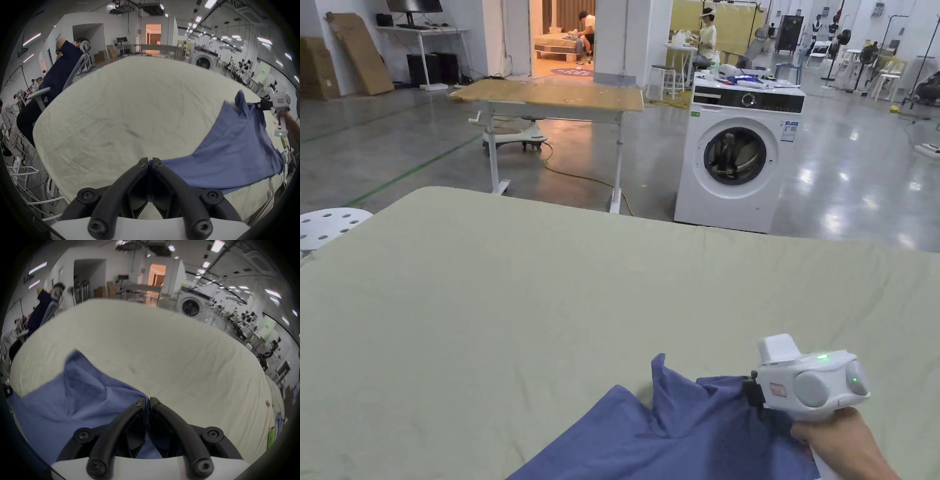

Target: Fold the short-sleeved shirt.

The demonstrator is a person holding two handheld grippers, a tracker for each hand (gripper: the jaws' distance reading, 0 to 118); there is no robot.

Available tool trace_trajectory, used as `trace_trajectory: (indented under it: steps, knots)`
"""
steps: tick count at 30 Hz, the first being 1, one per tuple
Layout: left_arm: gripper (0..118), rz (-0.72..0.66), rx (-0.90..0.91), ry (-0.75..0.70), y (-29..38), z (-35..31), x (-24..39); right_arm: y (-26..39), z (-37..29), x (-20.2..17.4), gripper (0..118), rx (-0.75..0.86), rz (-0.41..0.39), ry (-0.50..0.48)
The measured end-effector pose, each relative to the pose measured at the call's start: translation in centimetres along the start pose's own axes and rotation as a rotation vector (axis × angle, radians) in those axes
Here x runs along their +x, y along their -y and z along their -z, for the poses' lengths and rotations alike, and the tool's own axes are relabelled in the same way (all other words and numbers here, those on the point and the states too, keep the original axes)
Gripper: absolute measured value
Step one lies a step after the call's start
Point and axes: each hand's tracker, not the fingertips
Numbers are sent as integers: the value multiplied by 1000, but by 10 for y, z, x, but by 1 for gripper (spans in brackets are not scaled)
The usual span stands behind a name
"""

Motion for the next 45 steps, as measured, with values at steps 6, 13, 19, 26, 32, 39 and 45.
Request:
trace_trajectory:
  steps: [6, 13, 19, 26, 32, 39, 45]
  knots:
    - [0, 29, 180, 61, -41, -26, 8, -11, -97, 17, 3, 184, -36, 101]
    - [0, 108, 367, 128, -136, -54, 38, -40, -207, 68, 3, 357, 33, 242]
    - [0, 188, 503, 191, -235, -87, 80, -69, -290, 104, 3, 477, 125, 335]
    - [0, 242, 574, 219, -331, -117, 125, -106, -342, 131, 3, 580, 168, 424]
    - [0, 264, 623, 218, -388, -130, 142, -148, -357, 151, 3, 616, 183, 462]
    - [0, 218, 645, 207, -441, -135, 151, -211, -364, 165, 3, 652, 190, 492]
    - [0, 220, 681, 171, -479, -136, 164, -255, -364, 177, 3, 688, 187, 515]
